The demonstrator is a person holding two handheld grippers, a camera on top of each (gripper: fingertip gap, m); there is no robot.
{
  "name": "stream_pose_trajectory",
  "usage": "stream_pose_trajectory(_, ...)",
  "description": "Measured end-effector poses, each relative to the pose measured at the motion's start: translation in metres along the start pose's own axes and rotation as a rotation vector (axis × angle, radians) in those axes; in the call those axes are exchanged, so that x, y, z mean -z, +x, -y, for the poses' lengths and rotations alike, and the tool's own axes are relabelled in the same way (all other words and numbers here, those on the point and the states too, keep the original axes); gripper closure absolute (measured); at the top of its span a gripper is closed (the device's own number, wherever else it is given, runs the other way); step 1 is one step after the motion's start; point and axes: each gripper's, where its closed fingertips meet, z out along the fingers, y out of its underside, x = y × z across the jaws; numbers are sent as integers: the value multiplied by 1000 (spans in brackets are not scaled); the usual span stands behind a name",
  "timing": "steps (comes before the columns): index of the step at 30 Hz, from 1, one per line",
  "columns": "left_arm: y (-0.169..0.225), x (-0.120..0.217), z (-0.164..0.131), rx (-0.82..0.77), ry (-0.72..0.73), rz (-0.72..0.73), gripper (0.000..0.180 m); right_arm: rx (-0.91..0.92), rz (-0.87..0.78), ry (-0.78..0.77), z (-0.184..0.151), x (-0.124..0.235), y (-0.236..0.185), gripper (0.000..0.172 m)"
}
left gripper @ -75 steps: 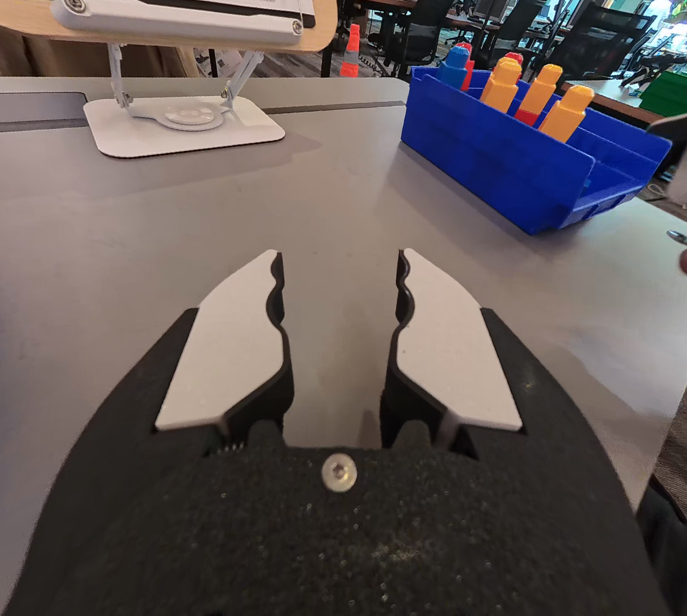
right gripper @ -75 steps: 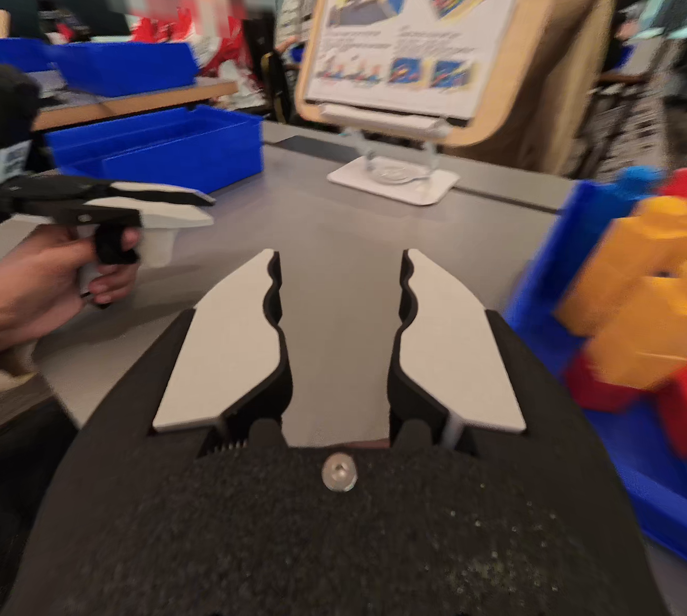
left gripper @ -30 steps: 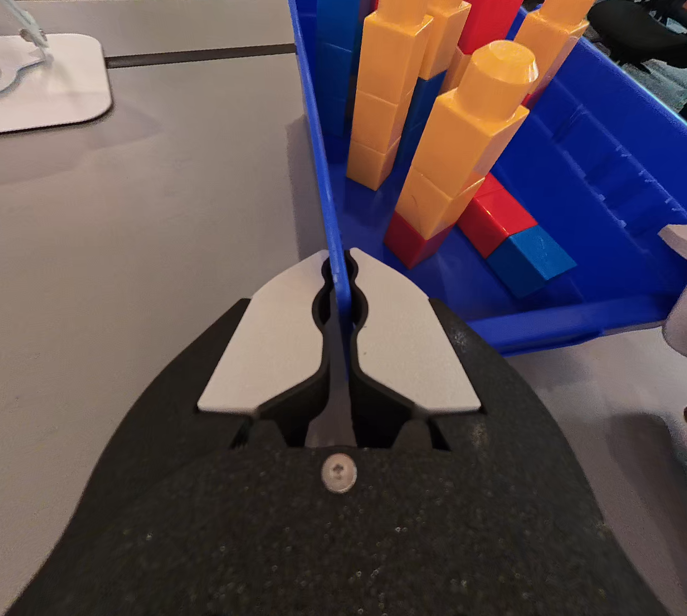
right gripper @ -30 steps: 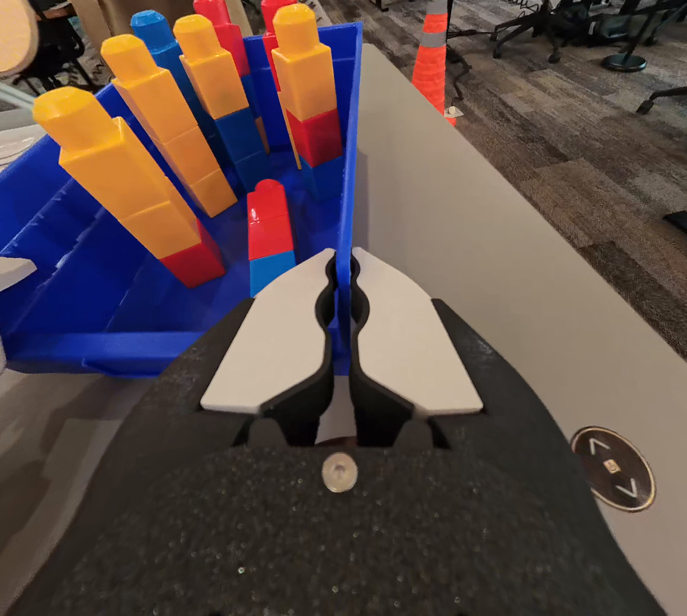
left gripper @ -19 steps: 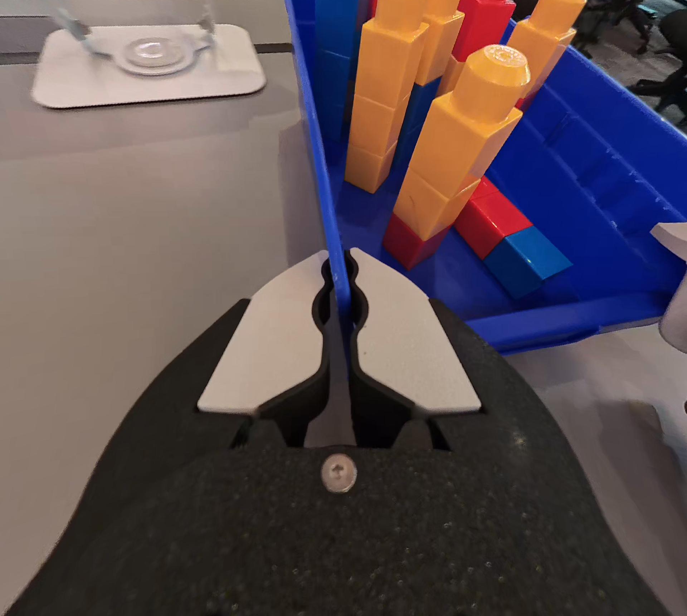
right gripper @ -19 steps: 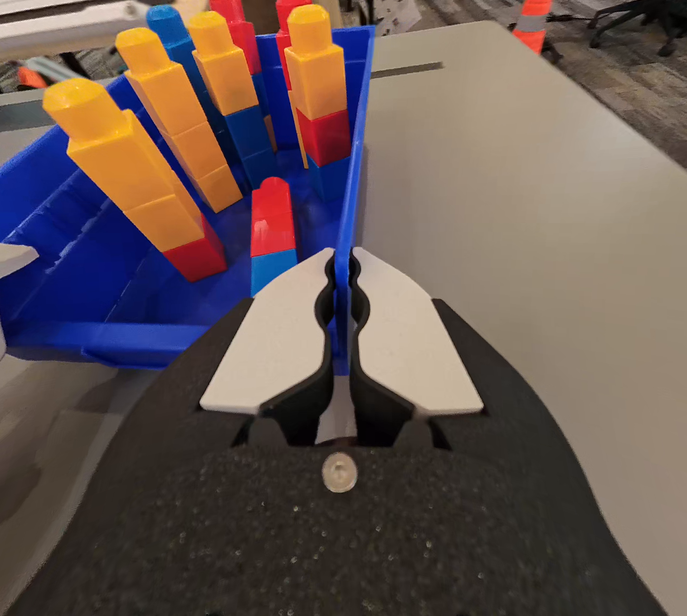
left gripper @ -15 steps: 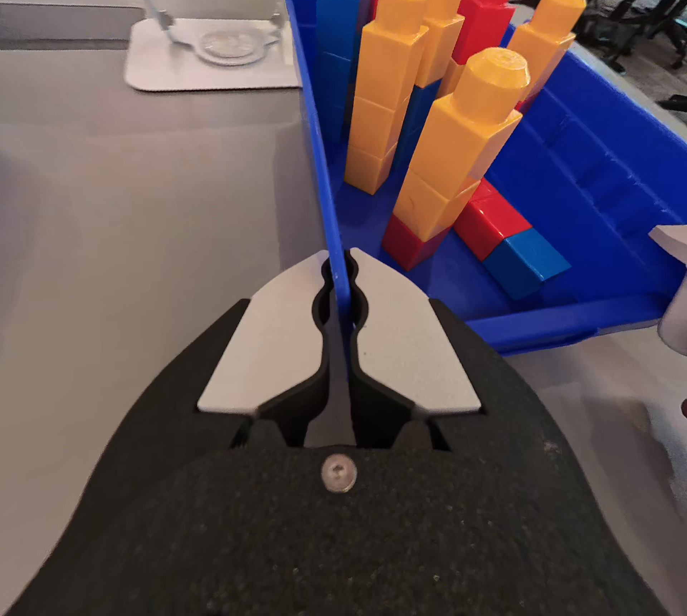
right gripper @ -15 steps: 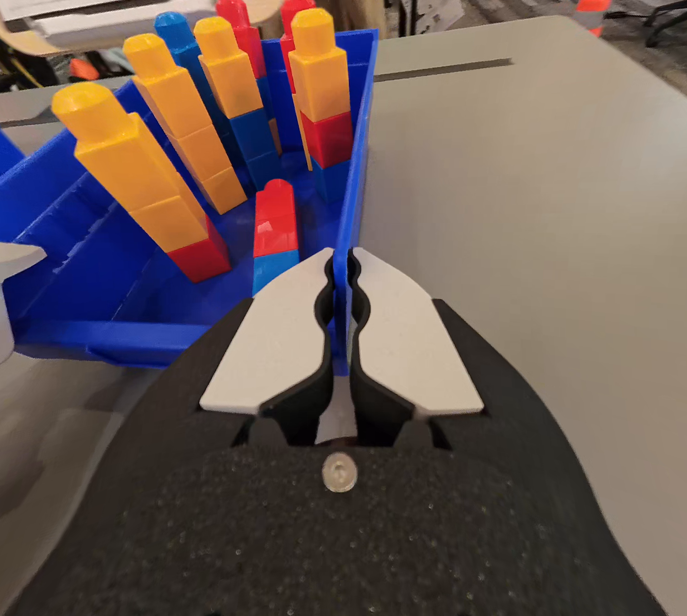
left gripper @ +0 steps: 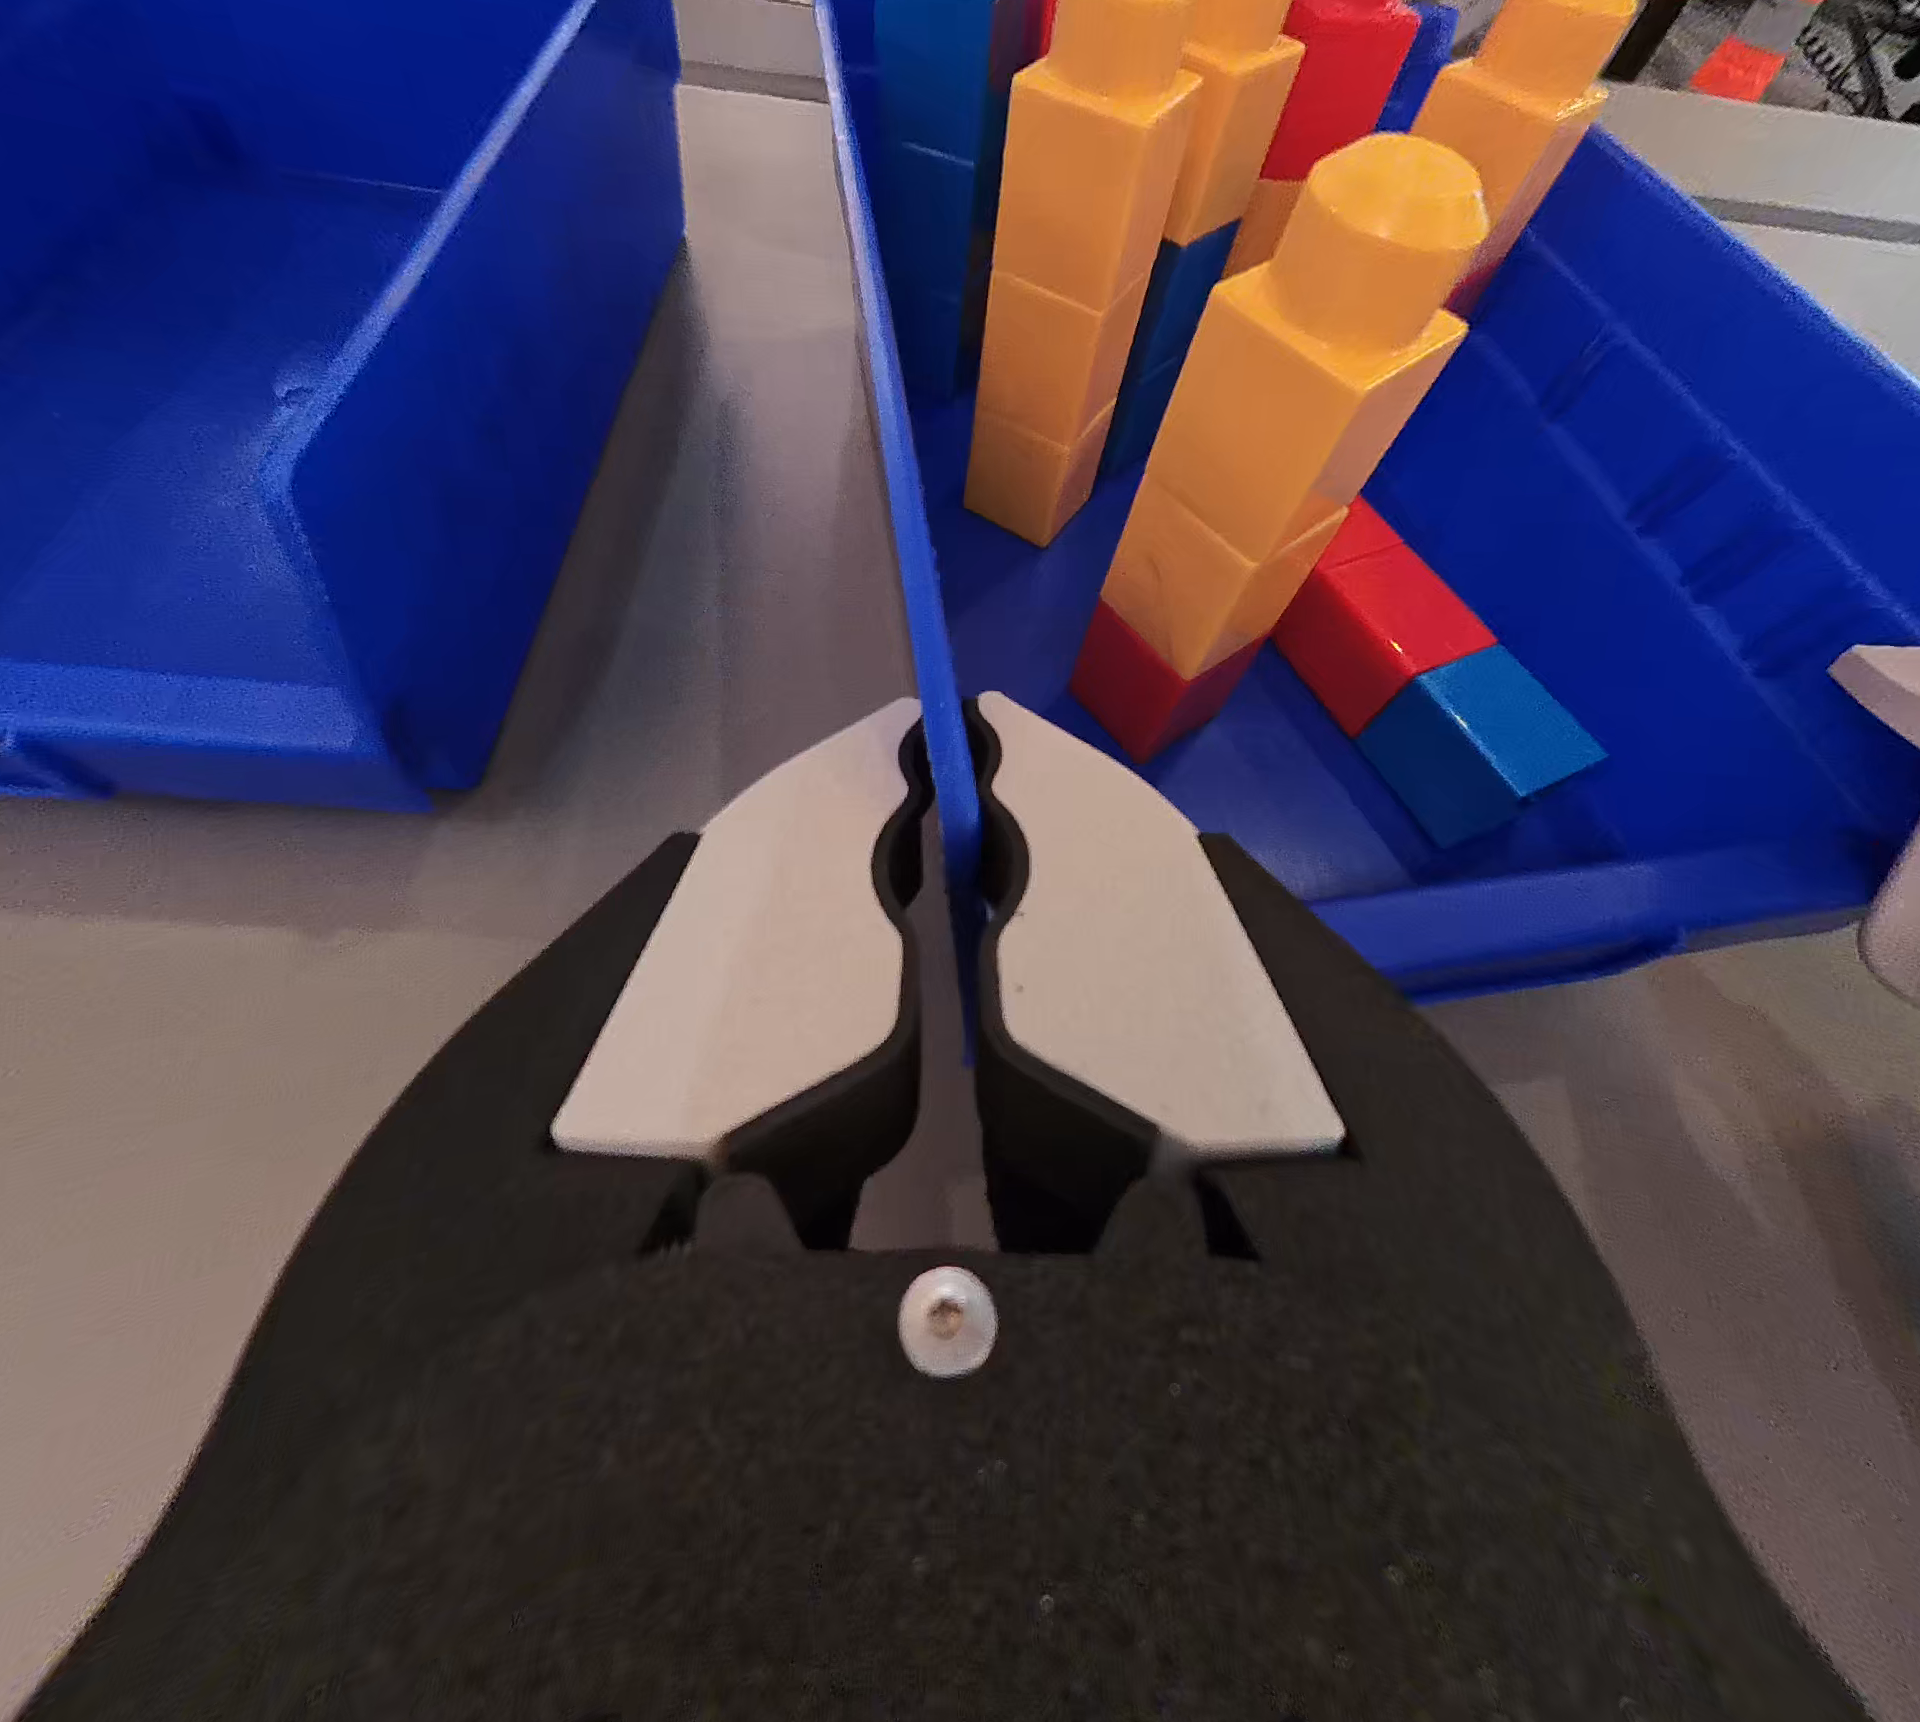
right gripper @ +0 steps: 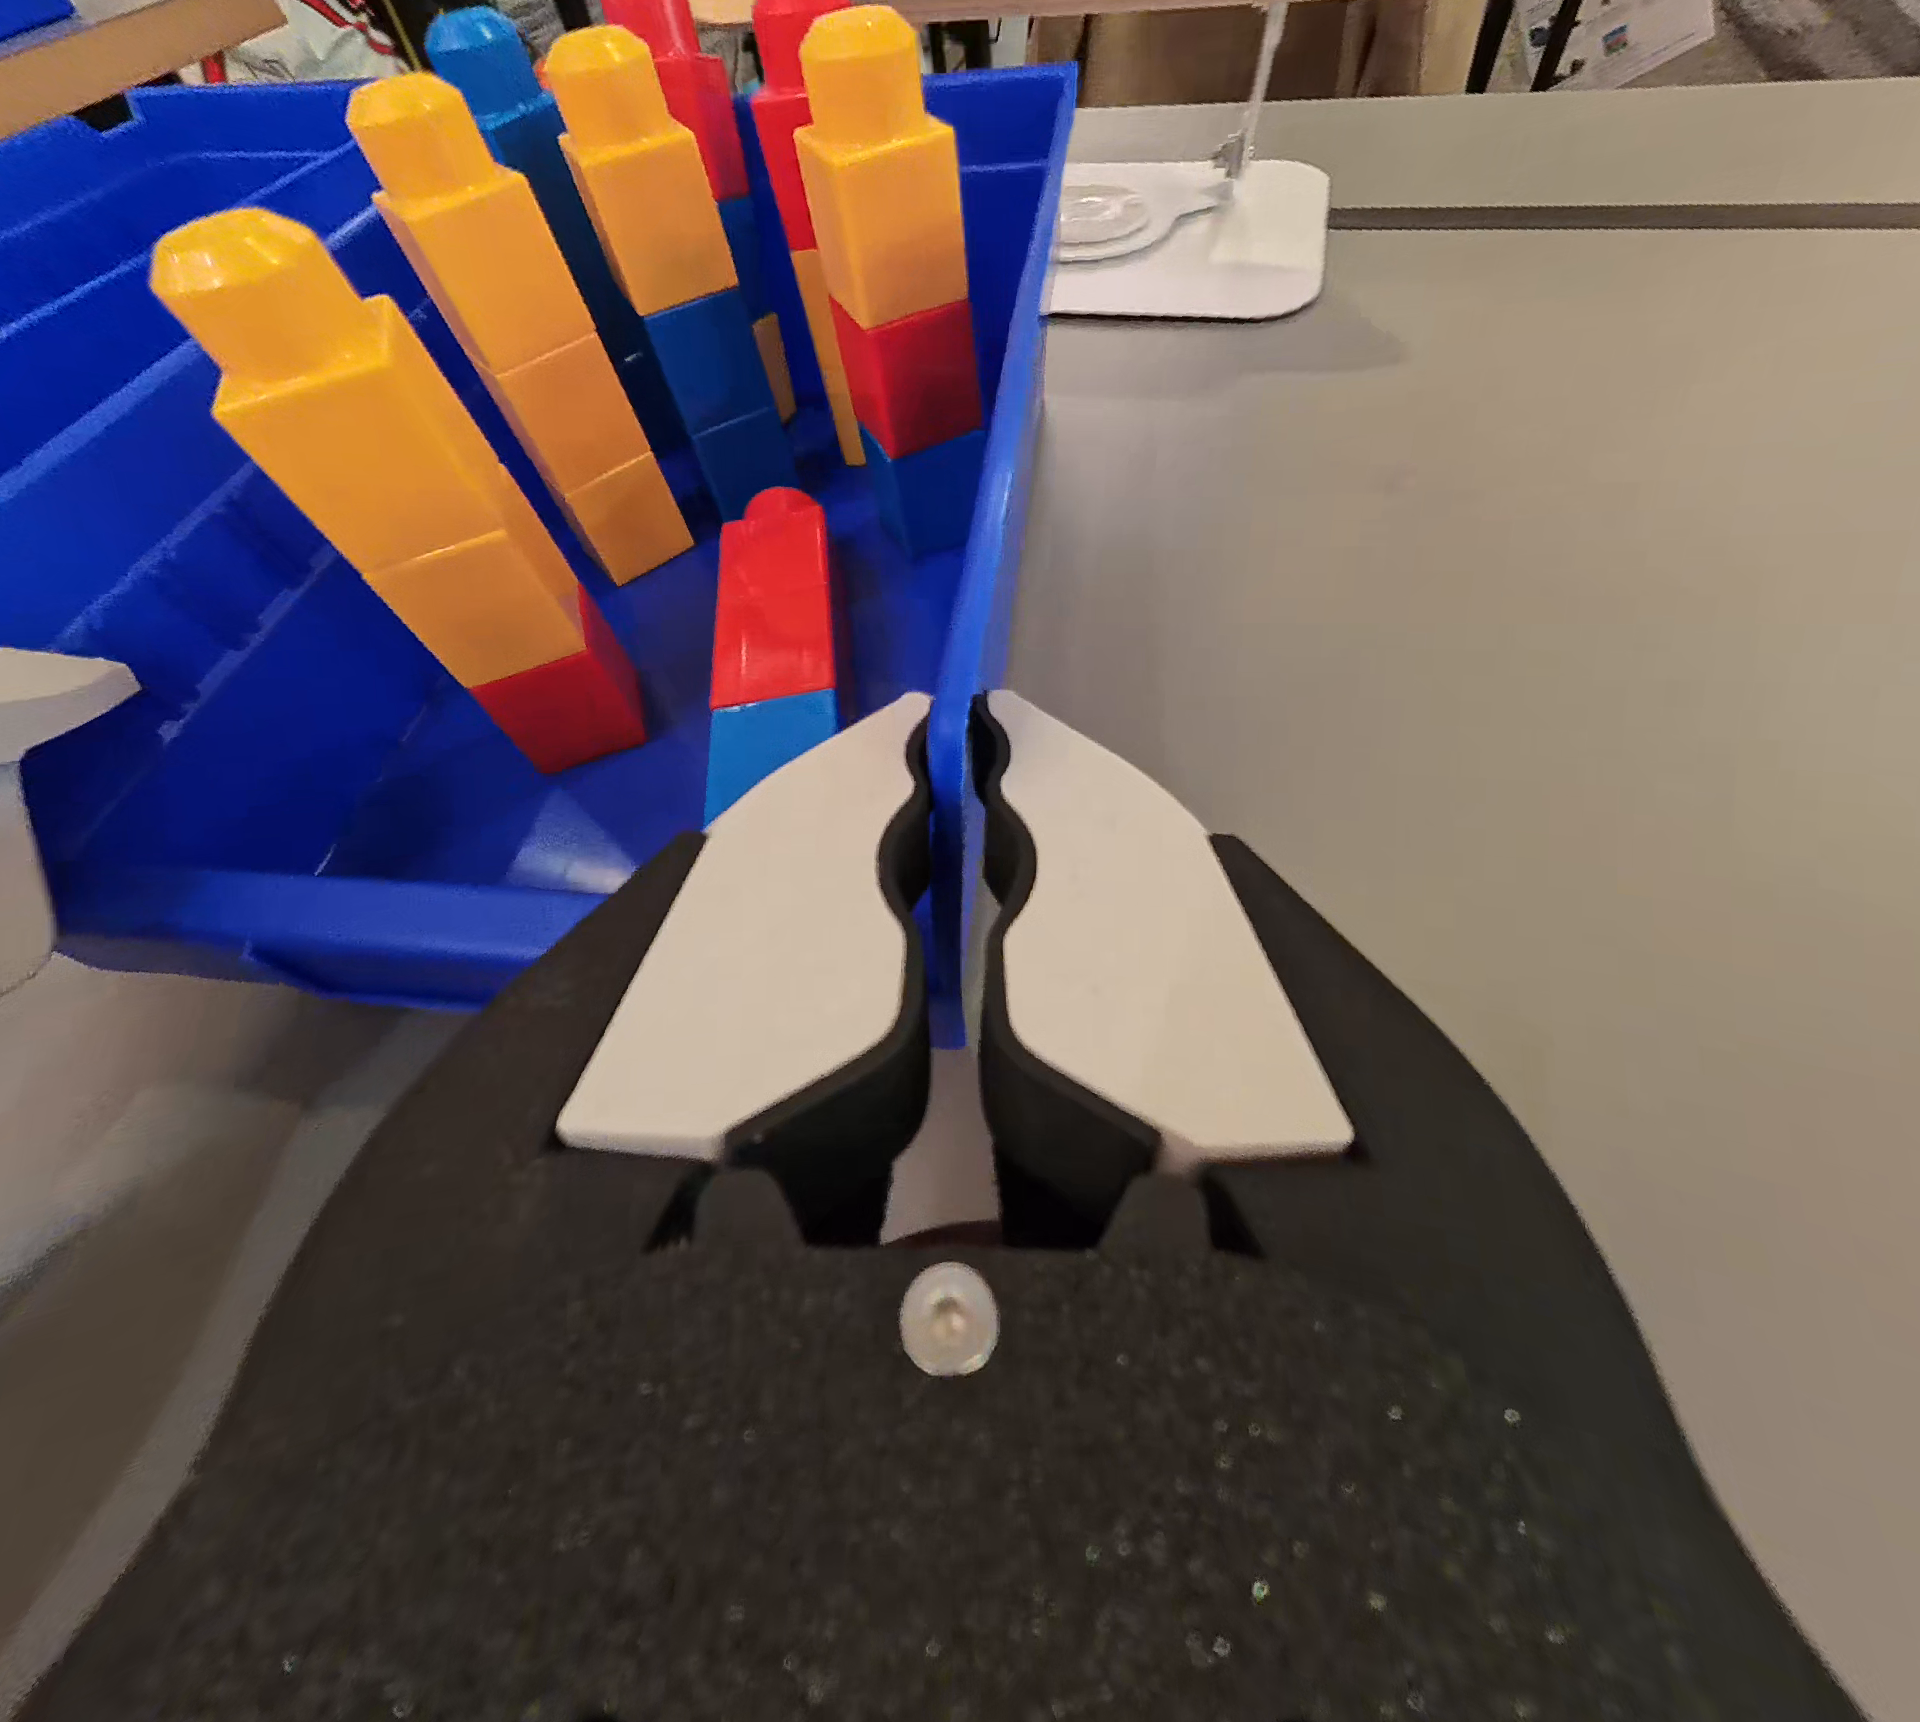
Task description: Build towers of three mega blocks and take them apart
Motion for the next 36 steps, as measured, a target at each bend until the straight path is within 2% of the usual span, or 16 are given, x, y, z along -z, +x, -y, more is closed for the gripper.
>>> stream_pose_trajectory(4,-3,-3,-1,43,33,-63,167,9,38,4,-3,-7,-3,166)
stream_pose_trajectory(5,0,-4,-4,45,15,-99,151,17,50,6,-3,-7,-3,165)
stream_pose_trajectory(7,-2,-1,-10,25,-31,-128,115,9,65,5,-4,-4,-1,138)
stream_pose_trajectory(8,-5,5,-13,4,-37,-136,113,-2,84,10,-5,1,0,130)
stream_pose_trajectory(10,-14,28,-14,-29,-9,-163,115,-20,115,60,-3,20,2,125)
stream_pose_trajectory(12,-39,58,-12,-55,51,-108,122,-43,149,116,-5,44,3,123)
stream_pose_trajectory(16,-153,102,6,13,231,162,128,-41,257,245,-9,98,-12,130)
stream_pose_trajectory(18,-207,99,16,36,238,226,125,-21,305,268,-12,114,-25,133)
stream_pose_trajectory(20,-249,77,23,67,172,246,115,-11,376,249,-16,121,-45,132)
stream_pose_trajectory(22,-274,48,29,64,108,235,115,4,449,217,-19,124,-66,132)
stream_pose_trajectory(27,-303,-10,45,25,45,256,116,47,513,193,-21,124,-94,135)
stream_pose_trajectory(29,-306,-26,48,63,37,228,124,39,530,169,-24,121,-100,136)
stream_pose_trajectory(30,-305,-30,49,103,40,199,135,35,540,156,-26,118,-103,136)
stream_pose_trajectory(31,-303,-31,49,131,33,174,161,34,544,143,-28,116,-106,136)
stream_pose_trajectory(32,-301,-29,48,142,30,151,171,37,544,128,-30,113,-109,137)
stream_pose_trajectory(36,-279,-8,33,129,-5,121,177,59,553,86,-35,102,-129,137)
